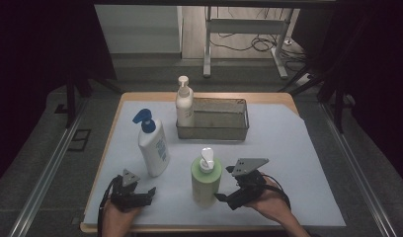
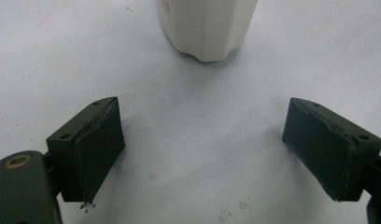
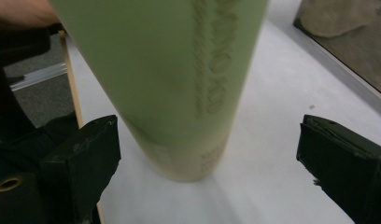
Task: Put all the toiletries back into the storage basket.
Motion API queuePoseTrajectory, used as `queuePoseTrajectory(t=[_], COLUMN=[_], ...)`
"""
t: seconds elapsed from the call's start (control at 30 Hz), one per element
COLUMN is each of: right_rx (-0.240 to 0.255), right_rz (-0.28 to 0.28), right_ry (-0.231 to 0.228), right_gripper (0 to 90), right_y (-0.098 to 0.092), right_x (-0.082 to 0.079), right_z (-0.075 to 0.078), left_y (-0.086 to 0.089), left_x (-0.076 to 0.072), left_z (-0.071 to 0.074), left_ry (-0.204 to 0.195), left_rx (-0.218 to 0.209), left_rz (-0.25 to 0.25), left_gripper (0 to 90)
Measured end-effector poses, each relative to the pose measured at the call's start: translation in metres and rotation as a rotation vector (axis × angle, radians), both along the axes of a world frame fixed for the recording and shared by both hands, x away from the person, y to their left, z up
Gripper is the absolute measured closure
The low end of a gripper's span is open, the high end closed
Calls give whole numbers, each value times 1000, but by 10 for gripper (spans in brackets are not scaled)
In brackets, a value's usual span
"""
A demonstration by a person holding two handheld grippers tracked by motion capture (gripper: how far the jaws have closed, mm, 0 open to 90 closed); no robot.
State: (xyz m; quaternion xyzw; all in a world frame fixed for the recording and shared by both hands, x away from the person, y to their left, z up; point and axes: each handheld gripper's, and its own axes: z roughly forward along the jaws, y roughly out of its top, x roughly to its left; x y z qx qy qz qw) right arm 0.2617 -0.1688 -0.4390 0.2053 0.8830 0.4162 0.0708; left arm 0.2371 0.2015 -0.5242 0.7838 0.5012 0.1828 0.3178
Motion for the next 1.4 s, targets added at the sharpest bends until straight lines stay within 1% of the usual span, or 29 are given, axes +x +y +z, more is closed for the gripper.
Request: queuePoseTrajectory(t=[0.2,0.37,0.73,0.87,0.93,1.07,1.13,1.3,1.4], right_rx=[9,4,-1,-3,1,4,-2,-6,-14], right_rz=[19,32,48,55,49,45,33,6,-4], right_ry=[-11,-20,-23,-36,-41,-41,-47,-38,-44], right_gripper=[63,63,68,78,108,117,121,126,127], right_y=[11,19,38,45,48,48,48,47,47], right_x=[-1,0,3,3,4,5,3,1,1], right_z=[6,11,12,12,12,13,13,14,15], left_y=[0,0,0,0,0,0,0,0,0], left_x=[0,0,0,0,0,0,0,0,0], left_z=[0,0,0,0,0,0,0,0,0], left_ry=[2,1,2,2,2,2,2,2,1], left_rx=[0,0,0,1,1,1,1,1,2], left_rz=[-1,-1,-1,-2,-1,-2,-2,-2,-2], left_gripper=[121,121,121,121,121,121,121,121,121])
